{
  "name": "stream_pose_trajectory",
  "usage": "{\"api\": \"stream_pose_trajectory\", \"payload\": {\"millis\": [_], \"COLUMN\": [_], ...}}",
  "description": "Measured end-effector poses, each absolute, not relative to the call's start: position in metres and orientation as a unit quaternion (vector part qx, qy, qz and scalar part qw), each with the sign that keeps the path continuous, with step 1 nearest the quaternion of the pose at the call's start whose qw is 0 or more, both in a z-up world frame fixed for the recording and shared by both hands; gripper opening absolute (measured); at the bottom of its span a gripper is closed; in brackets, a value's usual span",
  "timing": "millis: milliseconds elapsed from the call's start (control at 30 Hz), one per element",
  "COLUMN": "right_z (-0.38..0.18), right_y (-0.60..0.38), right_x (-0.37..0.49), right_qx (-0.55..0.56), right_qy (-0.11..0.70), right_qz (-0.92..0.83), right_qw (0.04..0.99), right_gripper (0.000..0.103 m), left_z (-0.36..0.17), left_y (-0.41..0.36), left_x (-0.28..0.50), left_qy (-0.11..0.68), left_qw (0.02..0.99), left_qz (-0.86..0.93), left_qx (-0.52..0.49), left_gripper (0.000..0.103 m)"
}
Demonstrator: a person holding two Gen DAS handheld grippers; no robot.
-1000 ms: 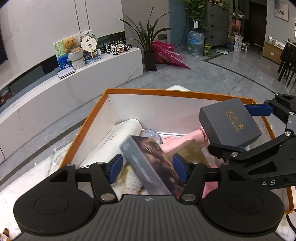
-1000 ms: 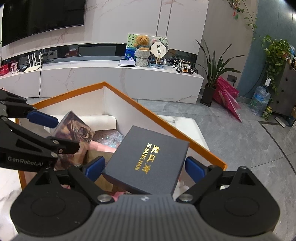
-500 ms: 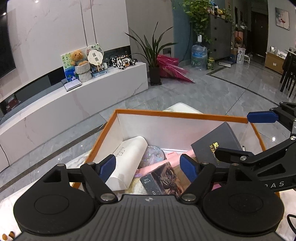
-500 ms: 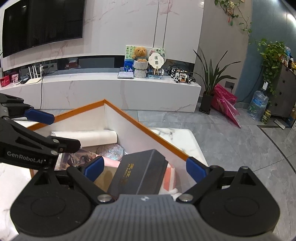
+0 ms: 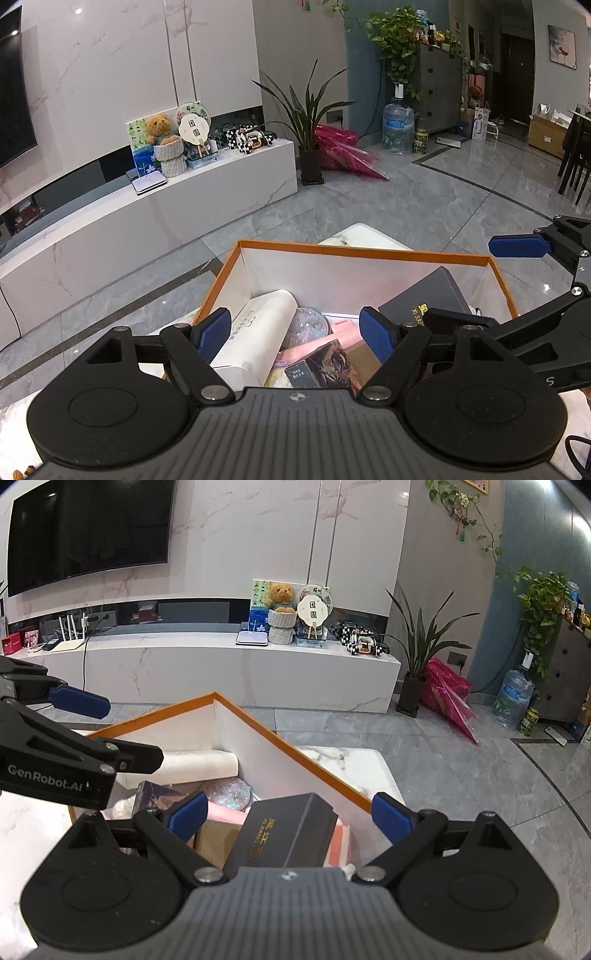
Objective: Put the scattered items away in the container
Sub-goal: 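Open both tools to drop the gift box and photo card box into the orange box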
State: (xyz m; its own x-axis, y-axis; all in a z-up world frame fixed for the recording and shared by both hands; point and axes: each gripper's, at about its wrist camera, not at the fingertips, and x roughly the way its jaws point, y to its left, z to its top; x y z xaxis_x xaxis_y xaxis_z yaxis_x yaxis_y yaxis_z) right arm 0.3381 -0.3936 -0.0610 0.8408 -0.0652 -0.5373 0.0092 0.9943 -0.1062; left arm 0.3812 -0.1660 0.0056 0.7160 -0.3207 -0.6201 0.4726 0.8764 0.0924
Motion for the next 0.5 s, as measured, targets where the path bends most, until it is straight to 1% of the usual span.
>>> {"api": "stream_pose_trajectory", "payload": {"millis": [500], "right_z": [-0.045], "right_y": [-0.387], "right_x": [0.319], "right_qx": [-0.036], "right_qy": [0.262], "right_qz": [-0.017], "right_qw": [0.964], "right_gripper": [0.096], "left_z": [0.029], "left_y": [-0.144], "left_x": [0.364], "left_qy": [0.286], "left_qw": [0.93], "left_qz": [-0.209], "left_qx": [0.098], "left_gripper": [0.09]}}
